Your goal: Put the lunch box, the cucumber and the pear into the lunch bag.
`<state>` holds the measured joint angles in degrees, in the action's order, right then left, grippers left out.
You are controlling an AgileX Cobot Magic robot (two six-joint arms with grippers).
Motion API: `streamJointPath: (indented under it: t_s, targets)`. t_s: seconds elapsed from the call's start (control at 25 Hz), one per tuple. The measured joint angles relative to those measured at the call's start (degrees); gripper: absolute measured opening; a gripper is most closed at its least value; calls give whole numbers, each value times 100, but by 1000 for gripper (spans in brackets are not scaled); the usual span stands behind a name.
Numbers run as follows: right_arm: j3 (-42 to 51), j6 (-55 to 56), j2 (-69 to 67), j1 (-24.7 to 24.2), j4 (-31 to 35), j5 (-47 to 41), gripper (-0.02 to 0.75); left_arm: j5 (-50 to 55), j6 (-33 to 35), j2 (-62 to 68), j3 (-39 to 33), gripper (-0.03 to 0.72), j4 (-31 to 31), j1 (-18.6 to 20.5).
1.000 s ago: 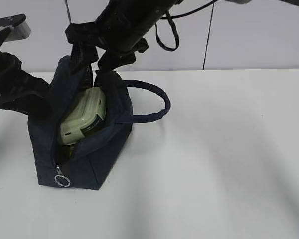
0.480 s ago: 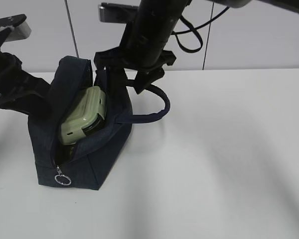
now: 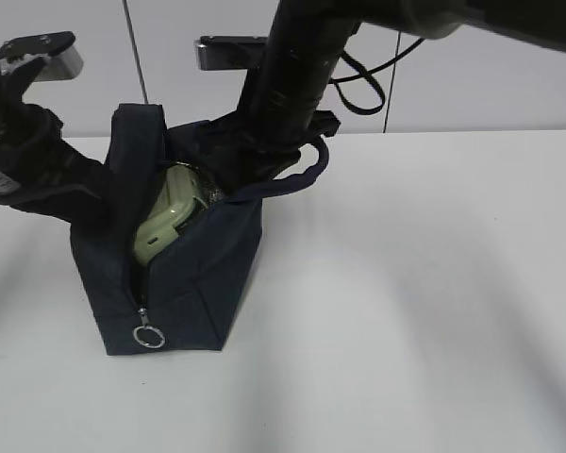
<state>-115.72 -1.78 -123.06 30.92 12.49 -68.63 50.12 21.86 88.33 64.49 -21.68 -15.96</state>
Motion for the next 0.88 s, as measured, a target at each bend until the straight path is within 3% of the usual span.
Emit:
streamJointPath:
  t_s: [0.24,0.36,0.48,0.56,0.72,0.8,0.88]
  targets:
    - [2290,-105,1509,-249,63,1098,10,28,-153,443,485,-8,-6,-312]
    - [3625,-468,2315,-434,500,1821,10,40,-184,586,676,-8,-17,-489]
    - [4183,-1078,2614,-561,929,2165,25,40,-185,637,734,-2,-82,-610]
    - [4230,-1465,2622,-562,1291,2305,109,54,-189,643,739,47,-103,-616]
    - [4175,-2026,2622,-562,1838,2486,461,52,-136,637,739,264,-218,-616]
    - [4131,-2074,2654,-562,1920,2541,534,46,-115,589,739,317,-305,-616]
    - [4121,-2074,2752,-562,1932,2551,535,40,-96,479,739,337,-307,-616]
